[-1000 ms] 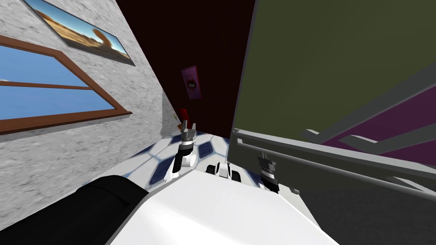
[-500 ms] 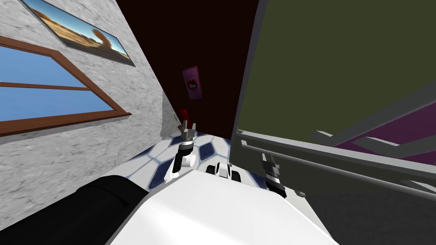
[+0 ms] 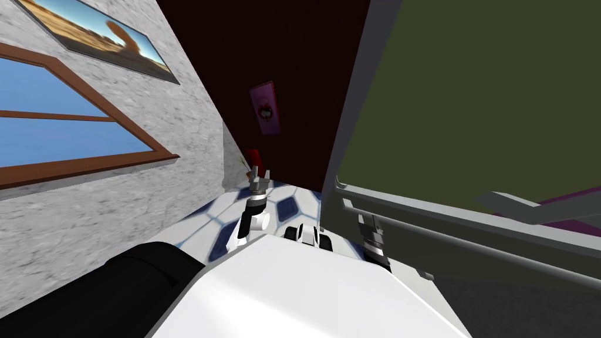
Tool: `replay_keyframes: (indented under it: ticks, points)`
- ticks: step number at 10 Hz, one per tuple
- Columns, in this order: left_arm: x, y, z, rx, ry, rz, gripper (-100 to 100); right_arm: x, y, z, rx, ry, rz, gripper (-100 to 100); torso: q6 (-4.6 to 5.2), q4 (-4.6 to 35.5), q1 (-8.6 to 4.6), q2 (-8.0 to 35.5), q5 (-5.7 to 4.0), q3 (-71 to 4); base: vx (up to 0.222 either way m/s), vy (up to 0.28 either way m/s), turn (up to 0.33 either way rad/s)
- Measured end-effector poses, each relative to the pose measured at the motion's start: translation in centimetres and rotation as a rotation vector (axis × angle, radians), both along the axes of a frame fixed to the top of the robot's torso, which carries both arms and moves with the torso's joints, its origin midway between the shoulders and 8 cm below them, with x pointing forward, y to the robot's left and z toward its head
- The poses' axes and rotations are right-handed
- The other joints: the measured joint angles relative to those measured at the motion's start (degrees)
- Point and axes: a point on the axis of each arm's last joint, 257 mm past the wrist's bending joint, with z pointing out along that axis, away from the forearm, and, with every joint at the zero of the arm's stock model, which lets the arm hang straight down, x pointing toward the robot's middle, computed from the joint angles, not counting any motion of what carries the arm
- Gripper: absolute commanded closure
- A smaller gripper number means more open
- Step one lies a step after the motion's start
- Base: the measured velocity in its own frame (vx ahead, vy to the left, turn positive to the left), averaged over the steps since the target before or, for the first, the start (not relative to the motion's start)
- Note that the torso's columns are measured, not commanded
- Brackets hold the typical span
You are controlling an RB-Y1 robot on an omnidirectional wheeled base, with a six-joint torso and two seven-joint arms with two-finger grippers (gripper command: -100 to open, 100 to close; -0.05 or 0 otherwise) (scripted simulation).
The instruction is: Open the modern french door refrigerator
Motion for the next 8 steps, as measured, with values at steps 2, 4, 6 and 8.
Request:
replay_keyframes:
  ticks: [2, 4, 6, 8]
  points:
    - [0.0, 0.0, 0.0, 0.0, 0.0, 0.0, 0, -0.1, 0.5, -0.1, -0.026, 0.0, -0.026, -100, 0.0, -0.06, 0.19, -0.2, 0.06, -0.13, -0.003, -0.003, 0.0]
    - [0.0, 0.0, 0.0, 0.0, 0.0, 0.0, 0, -0.2, 1.0, -0.2, -0.05, 0.004, -0.052, -100, -0.01, -0.08, 0.33, -0.29, 0.09, -0.19, 0.0, 0.0, 0.0]
    - [0.0, 0.0, 0.0, 0.0, 0.0, 0.0, 0, 0.2, 0.4, 0.3, -0.057, 0.001, -0.053, -100, -0.01, -0.08, 0.36, -0.28, 0.1, -0.18, 0.014, 0.037, -0.025]
    - [0.0, 0.0, 0.0, 0.0, 0.0, 0.0, 0, 1.2, -0.5, 1.2, -0.055, 0.002, -0.049, -100, -0.01, -0.08, 0.35, -0.27, 0.1, -0.18, 0.018, 0.038, -0.007]
